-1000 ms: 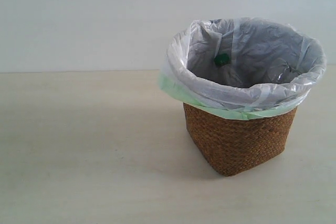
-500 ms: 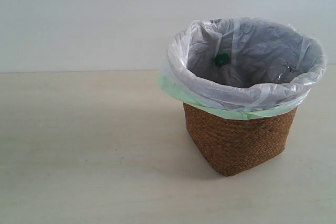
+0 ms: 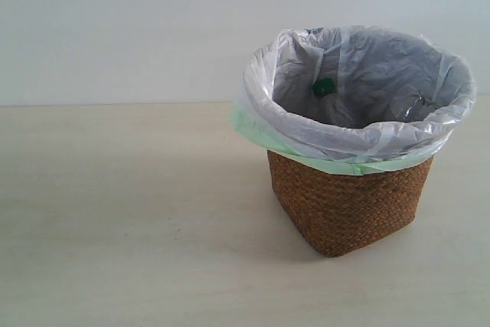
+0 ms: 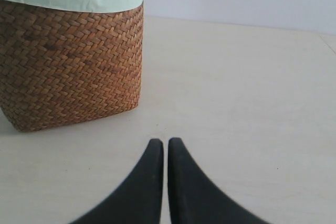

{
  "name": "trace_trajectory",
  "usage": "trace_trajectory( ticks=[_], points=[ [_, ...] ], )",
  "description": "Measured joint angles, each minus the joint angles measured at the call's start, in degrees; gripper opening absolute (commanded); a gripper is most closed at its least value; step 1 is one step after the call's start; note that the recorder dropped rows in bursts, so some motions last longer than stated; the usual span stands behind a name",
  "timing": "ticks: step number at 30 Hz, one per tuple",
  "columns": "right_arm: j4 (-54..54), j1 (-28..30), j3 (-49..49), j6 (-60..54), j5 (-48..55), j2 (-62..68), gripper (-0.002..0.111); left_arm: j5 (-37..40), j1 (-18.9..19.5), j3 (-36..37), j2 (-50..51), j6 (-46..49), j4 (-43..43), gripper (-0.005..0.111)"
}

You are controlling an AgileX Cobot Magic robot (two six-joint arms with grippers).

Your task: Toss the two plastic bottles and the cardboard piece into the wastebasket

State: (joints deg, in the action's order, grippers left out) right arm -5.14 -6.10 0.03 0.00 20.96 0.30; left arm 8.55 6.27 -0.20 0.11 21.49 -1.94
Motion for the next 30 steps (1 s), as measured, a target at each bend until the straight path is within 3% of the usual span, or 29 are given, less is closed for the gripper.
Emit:
trace_trajectory(
  ticks=[6,10,16,30],
  points=[
    [0.00,0.00,0.00,0.00,0.00,0.00,0.000,4.27,0.00,0.00,0.00,-0.37,0.00,0.004],
    [0.00,0.00,0.00,0.00,0.00,0.00,0.000,7.69,0.00,0.00,0.00,-6.29,0.00,0.004],
    [0.00,0.00,0.00,0.00,0.00,0.00,0.000,7.95,0.00,0.00,0.00,-12.19,0.00,0.004],
    [0.00,0.00,0.00,0.00,0.00,0.00,0.000,7.95,0.00,0.00,0.00,-12.65,-0.11,0.004]
  ],
)
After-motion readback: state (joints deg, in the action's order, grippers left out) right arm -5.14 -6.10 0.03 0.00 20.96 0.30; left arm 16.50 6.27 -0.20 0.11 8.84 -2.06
